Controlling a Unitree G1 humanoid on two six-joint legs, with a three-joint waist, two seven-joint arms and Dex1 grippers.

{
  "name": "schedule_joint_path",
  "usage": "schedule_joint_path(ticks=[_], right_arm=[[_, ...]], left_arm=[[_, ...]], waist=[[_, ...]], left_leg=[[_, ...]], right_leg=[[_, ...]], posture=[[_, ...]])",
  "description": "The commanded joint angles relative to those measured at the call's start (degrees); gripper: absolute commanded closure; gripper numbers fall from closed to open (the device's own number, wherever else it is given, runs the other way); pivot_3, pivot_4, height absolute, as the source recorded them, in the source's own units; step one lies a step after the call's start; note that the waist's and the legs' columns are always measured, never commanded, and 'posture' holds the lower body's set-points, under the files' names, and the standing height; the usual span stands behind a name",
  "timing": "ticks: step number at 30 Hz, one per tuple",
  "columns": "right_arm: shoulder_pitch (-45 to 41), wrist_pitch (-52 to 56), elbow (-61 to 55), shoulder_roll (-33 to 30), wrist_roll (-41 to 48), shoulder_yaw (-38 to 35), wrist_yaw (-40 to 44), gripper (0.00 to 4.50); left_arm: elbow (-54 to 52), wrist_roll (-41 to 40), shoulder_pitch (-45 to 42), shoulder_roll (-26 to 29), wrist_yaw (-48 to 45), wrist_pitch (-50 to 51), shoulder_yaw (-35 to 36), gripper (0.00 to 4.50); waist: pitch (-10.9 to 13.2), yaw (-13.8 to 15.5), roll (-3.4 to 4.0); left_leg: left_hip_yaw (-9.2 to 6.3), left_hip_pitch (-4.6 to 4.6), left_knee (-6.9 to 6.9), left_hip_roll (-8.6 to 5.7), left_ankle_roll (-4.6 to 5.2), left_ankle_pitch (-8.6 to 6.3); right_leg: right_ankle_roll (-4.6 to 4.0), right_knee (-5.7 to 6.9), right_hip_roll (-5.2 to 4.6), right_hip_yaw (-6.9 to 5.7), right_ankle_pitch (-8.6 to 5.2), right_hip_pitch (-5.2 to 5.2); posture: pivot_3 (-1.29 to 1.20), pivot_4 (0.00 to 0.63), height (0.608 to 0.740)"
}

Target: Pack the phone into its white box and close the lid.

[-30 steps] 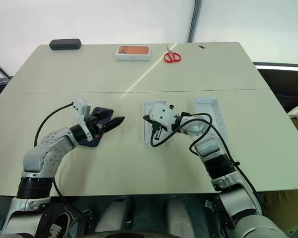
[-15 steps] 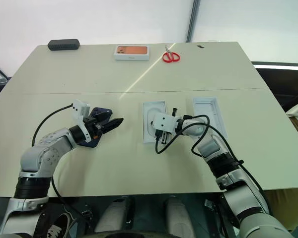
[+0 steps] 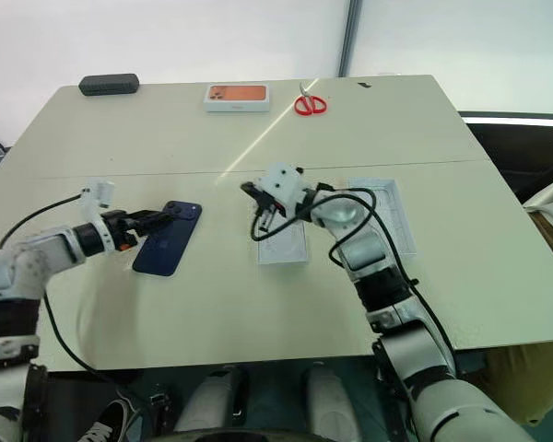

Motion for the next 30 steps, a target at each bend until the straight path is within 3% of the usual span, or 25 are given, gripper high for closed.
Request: schedule_joint_path(ticks=[1, 7, 13, 23, 30], right_arm=[[-1.3, 0.6, -0.5, 2.8, -2.8, 5.6, 0.6, 4.48], [-3.6, 4.1, 5.1, 6.6, -9.1, 13.4, -0.5, 4.48], [-4.3, 4.7, 8.7, 8.0, -11.5, 16.0, 0.4, 4.48], [-3.6, 7.9, 10.4, 9.5, -13.6, 17.2, 0.2, 4.48], [-4.4, 6.3, 10.4, 9.3, -14.3, 16.6, -0.6, 4.48]], left_arm=[[3.5, 0.4, -1.5, 3.6, -2.8, 1.8, 1.4, 0.39], [5.3, 1.3, 0.1, 5.1, -6.4, 5.4, -1.9, 0.39], [2.5, 2.7, 2.3, 5.3, -9.8, 8.7, -7.5, 0.39], [3.9, 5.7, 1.6, 0.5, -9.1, 7.6, -9.0, 0.39], [-3.1, 3.1, 4.0, -4.2, -7.3, 14.0, -9.9, 0.39]], waist=[[0.0, -0.1, 0.0], [0.0, 0.0, -0.01], [0.0, 0.1, -0.05], [-0.2, 0.4, 0.18], [-0.3, 1.5, 0.29]], left_leg=[[0.02, -0.02, -0.03, 0.0, 0.0, 0.0], [0.04, -0.18, -0.02, -0.02, -0.14, 0.08], [0.02, -0.17, -0.02, -0.03, -0.23, 0.13], [0.02, 0.02, -0.03, -0.08, -0.23, 0.13], [0.02, 0.06, -0.02, -0.11, -0.22, 0.13]], right_leg=[[0.0, 0.01, -0.01, 0.03, 0.0, -0.06], [0.0, 0.29, -0.04, 0.06, 0.0, -0.37], [-0.02, 0.37, -0.05, 0.08, -0.01, -0.37], [-0.02, 0.38, -0.11, 0.08, -0.01, -0.18], [0.02, 0.35, -0.21, 0.08, -0.03, -0.08]], posture=[[0.0, 0.15, 0.74], [0.0, 0.15, 0.74], [0.0, 0.15, 0.74], [0.0, 0.15, 0.74], [0.0, 0.15, 0.74]])
